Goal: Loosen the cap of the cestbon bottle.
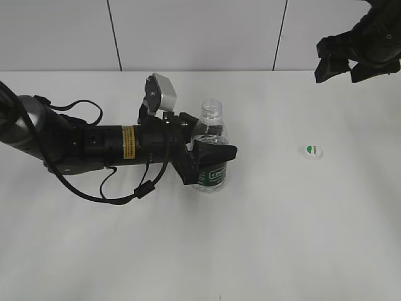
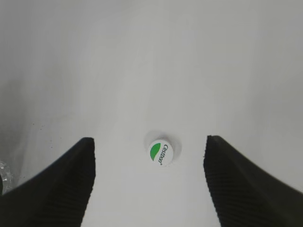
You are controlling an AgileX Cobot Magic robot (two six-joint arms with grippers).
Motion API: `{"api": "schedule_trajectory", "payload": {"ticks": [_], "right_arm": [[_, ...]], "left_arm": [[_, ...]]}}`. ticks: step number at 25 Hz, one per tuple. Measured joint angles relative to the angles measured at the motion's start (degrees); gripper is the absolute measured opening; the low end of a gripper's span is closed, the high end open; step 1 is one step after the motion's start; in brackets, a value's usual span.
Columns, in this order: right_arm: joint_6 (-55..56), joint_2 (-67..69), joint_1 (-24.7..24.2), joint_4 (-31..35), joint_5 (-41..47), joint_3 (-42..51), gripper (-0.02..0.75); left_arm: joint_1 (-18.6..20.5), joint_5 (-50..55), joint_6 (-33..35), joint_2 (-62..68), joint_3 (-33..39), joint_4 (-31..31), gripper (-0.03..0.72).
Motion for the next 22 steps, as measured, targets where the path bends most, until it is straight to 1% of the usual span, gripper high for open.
{"api": "schedule_trajectory", "payload": {"ticks": [17,20,22], "right_arm": [[-0.05,0.00,0.00,0.00,-0.05,0.00,0.543],[-0.05,0.00,0.00,0.00,-0.05,0.00,0.543],[-0.05,0.00,0.00,0.00,-0.05,0.00,0.543]], "left_arm": [[0.00,-0.18,-0.07,0.00,0.00,0.11,0.442],[0.00,-0.30,-0.51,0.00,0.00,0.11,0.465],[0.00,-0.55,-1.04,0.00,0.00,0.16,0.499]]}}
